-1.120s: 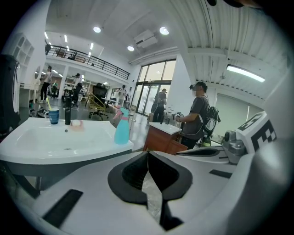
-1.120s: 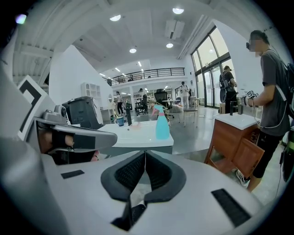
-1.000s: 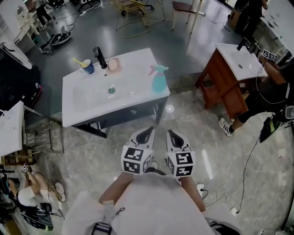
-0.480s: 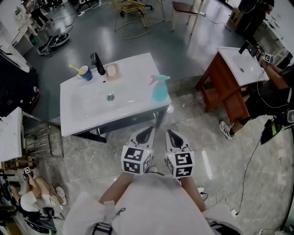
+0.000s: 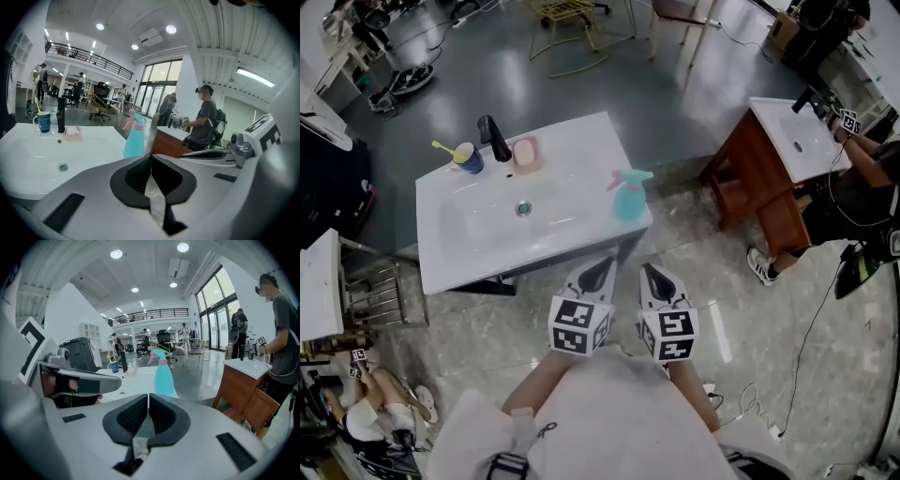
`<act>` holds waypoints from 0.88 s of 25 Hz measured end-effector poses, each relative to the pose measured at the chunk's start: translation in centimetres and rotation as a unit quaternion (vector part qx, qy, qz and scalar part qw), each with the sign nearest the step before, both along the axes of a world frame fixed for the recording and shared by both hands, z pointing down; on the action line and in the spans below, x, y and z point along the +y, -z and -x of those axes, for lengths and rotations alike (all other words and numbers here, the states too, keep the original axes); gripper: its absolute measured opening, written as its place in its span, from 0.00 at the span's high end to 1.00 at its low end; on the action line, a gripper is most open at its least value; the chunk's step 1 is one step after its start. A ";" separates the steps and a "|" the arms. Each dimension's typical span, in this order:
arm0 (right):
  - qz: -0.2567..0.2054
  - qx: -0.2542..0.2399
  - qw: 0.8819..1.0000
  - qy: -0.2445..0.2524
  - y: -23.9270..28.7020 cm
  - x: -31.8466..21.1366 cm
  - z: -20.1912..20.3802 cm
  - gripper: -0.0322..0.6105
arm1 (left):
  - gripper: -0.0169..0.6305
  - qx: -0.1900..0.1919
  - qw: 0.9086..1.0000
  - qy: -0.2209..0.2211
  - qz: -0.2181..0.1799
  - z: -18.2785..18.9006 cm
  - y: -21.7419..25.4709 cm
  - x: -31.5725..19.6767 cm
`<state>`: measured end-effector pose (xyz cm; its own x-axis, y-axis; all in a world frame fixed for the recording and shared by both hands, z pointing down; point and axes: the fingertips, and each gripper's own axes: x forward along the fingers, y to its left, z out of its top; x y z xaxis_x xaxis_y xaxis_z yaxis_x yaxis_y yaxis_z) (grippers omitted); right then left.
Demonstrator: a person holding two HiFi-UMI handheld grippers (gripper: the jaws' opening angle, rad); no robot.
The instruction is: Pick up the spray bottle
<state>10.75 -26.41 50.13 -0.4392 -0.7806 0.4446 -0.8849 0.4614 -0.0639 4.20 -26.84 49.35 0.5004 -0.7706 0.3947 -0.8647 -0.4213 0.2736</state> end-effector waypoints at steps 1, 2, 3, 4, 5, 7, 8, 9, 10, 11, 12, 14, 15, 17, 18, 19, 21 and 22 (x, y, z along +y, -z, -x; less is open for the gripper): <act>0.000 0.001 1.000 0.000 0.0 -0.4 0.2 0.91 | 0.93 0.001 1.000 0.000 0.001 0.2 -0.1 -0.5; 0.001 0.003 1.000 0.000 0.0 -0.9 0.4 0.90 | 0.93 0.003 1.000 0.000 0.002 0.4 -0.1 -1.1; 0.002 0.005 1.000 0.002 0.0 -1.4 0.5 0.90 | 0.93 0.006 1.000 0.000 0.002 0.6 -0.2 -1.6; 0.005 0.006 1.000 0.002 -0.1 -1.8 0.6 0.90 | 0.93 0.008 1.000 -0.001 0.002 0.6 -0.3 -2.1; 0.008 0.005 1.000 0.000 -0.1 -2.3 0.6 0.90 | 0.93 0.010 1.000 -0.003 0.002 0.6 -0.4 -2.6; 0.012 0.002 1.000 -0.008 -0.1 -3.2 0.6 0.90 | 0.93 0.012 1.000 -0.011 0.000 0.6 -0.4 -3.4; 0.012 0.002 1.000 -0.012 0.1 -3.7 0.7 0.90 | 0.93 0.012 1.000 -0.016 -0.001 0.7 -0.3 -4.0; 0.011 0.004 1.000 -0.015 0.2 -4.2 0.9 0.90 | 0.93 0.013 1.000 -0.019 -0.003 0.9 -0.2 -4.5; 0.010 0.005 1.000 -0.017 0.2 -4.7 1.1 0.90 | 0.93 0.013 1.000 -0.022 -0.004 1.1 -0.1 -5.1; 0.010 0.005 1.000 -0.020 0.3 -5.2 1.3 0.90 | 0.93 0.013 1.000 -0.025 -0.004 1.3 0.0 -5.7; 0.009 0.003 1.000 -0.022 0.3 -5.6 1.6 0.90 | 0.93 0.012 1.000 -0.028 -0.005 1.5 0.0 -6.2; 0.009 0.000 1.000 -0.027 0.3 -6.6 2.0 0.90 | 0.93 0.011 0.999 -0.034 -0.004 1.9 -0.1 -7.4; 0.010 -0.002 1.000 -0.029 0.2 -7.1 2.2 0.90 | 0.93 0.011 0.999 -0.037 -0.003 2.1 -0.2 -7.9; 0.013 -0.003 0.999 -0.031 0.0 -8.0 2.6 0.90 | 0.93 0.010 0.999 -0.042 -0.001 2.4 -0.4 -8.9; 0.015 -0.003 0.999 -0.032 -0.2 -8.4 2.8 0.90 | 0.93 0.010 0.999 -0.045 0.000 2.6 -0.5 -9.4; 0.017 -0.003 0.999 -0.034 -0.3 -8.8 3.0 0.90 | 0.93 0.010 0.999 -0.047 0.000 2.8 -0.6 -9.9; 0.019 -0.001 0.999 -0.039 -0.5 -9.5 3.2 0.90 | 0.93 0.012 0.999 -0.051 0.000 3.0 -0.8 -10.8; 0.019 0.000 0.999 -0.041 -0.5 -9.9 3.2 0.90 | 0.93 0.012 0.999 -0.053 -0.001 3.1 -0.8 -11.2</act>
<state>7.52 -36.28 50.66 -0.3738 -0.7968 0.4748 -0.9199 0.3840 -0.0799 1.09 -38.06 50.17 0.5886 -0.7133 0.3805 -0.8083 -0.5104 0.2934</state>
